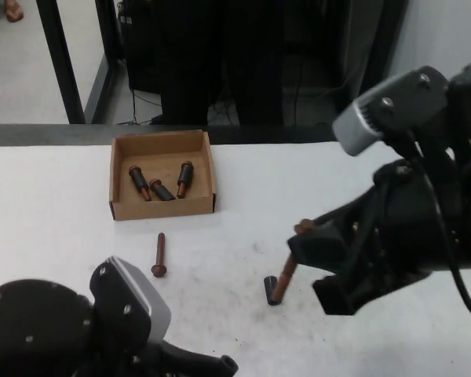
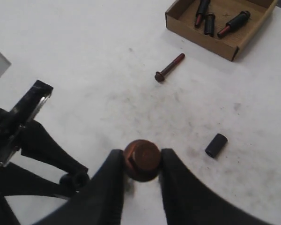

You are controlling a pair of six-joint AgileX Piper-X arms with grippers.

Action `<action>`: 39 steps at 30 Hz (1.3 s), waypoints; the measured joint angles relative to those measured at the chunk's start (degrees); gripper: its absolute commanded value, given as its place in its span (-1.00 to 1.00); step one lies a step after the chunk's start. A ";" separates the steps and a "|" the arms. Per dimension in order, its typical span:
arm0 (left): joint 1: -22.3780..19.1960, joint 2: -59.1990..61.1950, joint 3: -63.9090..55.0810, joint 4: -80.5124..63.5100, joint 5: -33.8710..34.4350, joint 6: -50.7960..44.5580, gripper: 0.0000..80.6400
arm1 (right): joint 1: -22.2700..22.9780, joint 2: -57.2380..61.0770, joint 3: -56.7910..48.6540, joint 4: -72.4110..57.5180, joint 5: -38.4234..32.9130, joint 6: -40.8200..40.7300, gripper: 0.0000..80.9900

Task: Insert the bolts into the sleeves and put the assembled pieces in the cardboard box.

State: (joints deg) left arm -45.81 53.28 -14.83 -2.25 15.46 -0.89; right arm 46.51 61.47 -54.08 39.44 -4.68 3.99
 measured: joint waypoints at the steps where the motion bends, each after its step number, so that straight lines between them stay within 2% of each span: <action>1: -0.01 0.00 0.29 -0.90 -0.88 0.89 -0.98 | 0.47 0.47 -0.63 0.10 0.00 0.34 -0.99; 7: -0.01 1.15 0.59 -7.35 -4.13 2.29 -0.98 | 3.50 3.32 -3.05 0.47 0.00 1.65 -0.99; 12: -0.01 4.16 0.59 -11.67 -3.43 2.38 -0.98 | 5.47 5.86 -4.29 0.73 0.00 2.07 -0.99; 26: -0.01 4.78 0.59 -15.96 0.22 -4.15 -0.98 | 5.49 6.26 -4.42 3.46 1.99 2.48 -0.99; 39: -0.01 4.78 0.59 -16.10 2.86 -5.13 -0.98 | 5.61 6.26 -4.61 3.46 4.68 0.79 -0.99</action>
State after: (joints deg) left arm -45.82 58.06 -14.23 -18.35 18.32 -6.03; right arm 52.12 67.74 -58.69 42.89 0.00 4.77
